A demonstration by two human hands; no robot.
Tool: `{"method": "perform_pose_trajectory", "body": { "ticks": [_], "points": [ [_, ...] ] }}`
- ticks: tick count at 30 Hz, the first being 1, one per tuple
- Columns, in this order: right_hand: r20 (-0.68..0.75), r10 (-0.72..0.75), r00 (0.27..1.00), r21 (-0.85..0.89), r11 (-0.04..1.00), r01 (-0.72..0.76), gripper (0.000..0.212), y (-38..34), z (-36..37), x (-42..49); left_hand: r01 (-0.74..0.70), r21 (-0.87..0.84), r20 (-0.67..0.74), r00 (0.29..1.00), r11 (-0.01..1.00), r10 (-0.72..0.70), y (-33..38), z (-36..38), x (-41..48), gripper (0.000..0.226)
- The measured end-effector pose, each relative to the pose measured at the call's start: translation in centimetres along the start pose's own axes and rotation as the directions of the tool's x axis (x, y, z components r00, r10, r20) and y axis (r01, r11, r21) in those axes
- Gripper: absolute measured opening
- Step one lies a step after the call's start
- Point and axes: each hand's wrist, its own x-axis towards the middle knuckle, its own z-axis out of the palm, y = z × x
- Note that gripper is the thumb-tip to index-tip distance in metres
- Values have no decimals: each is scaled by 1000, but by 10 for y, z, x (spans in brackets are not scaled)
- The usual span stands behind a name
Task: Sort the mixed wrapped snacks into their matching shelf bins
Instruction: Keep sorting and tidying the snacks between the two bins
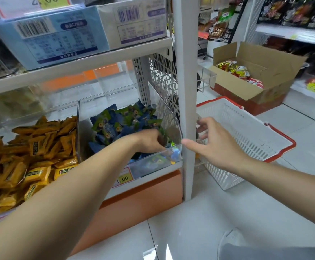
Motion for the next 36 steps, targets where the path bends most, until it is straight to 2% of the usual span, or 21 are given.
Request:
{"method": "perform_pose_trajectory", "body": {
  "ticks": [2,5,11,14,16,18,24,28,30,32,34,36],
  "points": [
    [10,9,1000,50,999,-10,68,-4,9,6,-18,-47,48,999,999,21,0,-2,-2,51],
    [-2,41,999,61,997,-41,59,-6,16,15,-48,-83,74,996,995,54,-1,-1,-3,31],
    [27,45,999,-52,998,-44,51,-15,7,16,-54,-99,-36,998,994,51,-5,-7,-10,18],
    [50,125,991,-175,978,-114,46,-28,-4,10,-81,-117,-59,995,990,75,-4,-6,-19,11],
    [41,167,985,-329,933,-145,35,-38,-14,3,-104,-171,-112,990,980,86,-6,-6,-27,18],
    [31,159,987,-425,896,-131,36,-48,-19,-7,-131,-238,-176,980,962,90,-9,-9,-37,26],
    [92,36,995,-353,936,-1,32,-96,-8,-18,-149,-232,-371,927,961,54,-26,-15,-65,36],
    [188,-70,980,-134,986,96,19,-125,12,-10,-220,-303,-531,847,927,28,-33,-13,-85,35],
    [257,-182,949,-121,968,218,40,-134,24,-7,-251,-282,-642,766,926,12,-41,-18,-99,34],
    [315,-246,917,-219,921,323,60,-139,37,-4,-231,-228,-726,688,946,-7,-56,-27,-118,32],
    [357,-240,903,-243,909,338,68,-143,51,-1,-178,-154,-777,630,972,-8,-79,-32,-142,21],
    [409,-224,885,-229,913,337,67,-147,63,3,-94,-91,-815,579,991,-20,-109,-29,-165,12]
  ]
}}
